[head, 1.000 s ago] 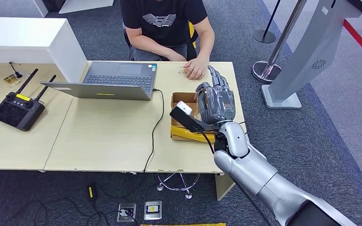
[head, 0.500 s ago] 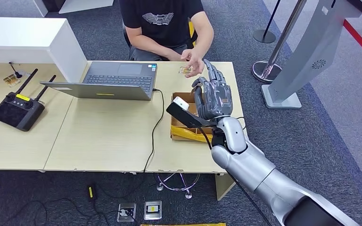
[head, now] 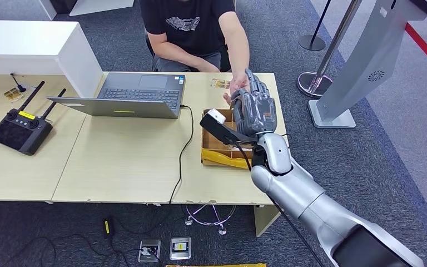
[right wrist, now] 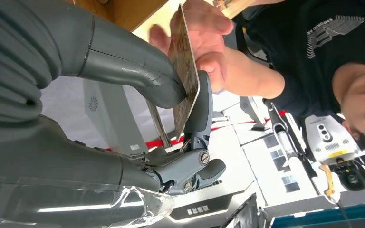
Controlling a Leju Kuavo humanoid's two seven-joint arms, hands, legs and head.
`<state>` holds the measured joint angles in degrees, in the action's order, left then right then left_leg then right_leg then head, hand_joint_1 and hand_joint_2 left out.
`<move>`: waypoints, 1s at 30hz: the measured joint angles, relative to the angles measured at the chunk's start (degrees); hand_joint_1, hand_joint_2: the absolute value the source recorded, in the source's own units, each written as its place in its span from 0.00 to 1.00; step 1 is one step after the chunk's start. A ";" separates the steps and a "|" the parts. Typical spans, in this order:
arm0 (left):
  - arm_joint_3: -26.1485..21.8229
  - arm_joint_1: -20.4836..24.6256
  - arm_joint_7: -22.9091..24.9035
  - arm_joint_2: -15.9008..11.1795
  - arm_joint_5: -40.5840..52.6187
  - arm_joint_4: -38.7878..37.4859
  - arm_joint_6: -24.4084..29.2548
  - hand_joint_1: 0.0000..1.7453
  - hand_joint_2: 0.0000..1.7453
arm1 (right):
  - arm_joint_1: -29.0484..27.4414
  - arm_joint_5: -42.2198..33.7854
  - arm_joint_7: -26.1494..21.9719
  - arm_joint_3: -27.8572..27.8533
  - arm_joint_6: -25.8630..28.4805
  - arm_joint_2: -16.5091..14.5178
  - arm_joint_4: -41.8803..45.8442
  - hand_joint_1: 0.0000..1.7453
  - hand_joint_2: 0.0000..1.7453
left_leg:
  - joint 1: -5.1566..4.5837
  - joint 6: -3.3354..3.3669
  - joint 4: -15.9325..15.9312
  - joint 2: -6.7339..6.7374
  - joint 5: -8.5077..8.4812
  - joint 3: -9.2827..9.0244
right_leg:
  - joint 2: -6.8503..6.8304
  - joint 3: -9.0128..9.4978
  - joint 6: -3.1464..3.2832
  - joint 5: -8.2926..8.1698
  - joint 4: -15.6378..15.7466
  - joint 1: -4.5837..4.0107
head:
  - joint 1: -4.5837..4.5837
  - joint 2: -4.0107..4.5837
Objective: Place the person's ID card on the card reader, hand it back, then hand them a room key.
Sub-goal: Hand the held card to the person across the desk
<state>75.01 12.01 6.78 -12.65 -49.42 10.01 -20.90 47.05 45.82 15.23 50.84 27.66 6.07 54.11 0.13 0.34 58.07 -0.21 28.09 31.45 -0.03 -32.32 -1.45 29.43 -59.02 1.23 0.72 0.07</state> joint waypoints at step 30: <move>0.00 -0.16 1.05 0.24 0.15 0.00 0.00 0.00 0.00 | -0.09 0.76 1.03 -1.71 -3.07 0.90 -4.58 0.00 0.00 | -0.01 0.00 0.01 0.01 0.00 -0.02 | 0.00 -0.02 0.00 -0.01 0.02 0.00 | 0.00 0.00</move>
<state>75.01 11.84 7.82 -12.41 -49.27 10.01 -20.90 46.96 46.58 16.26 49.13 24.59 6.97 49.53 0.13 0.34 58.08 -0.20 28.09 31.43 -0.03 -32.34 -1.45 29.42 -59.00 1.24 0.72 0.07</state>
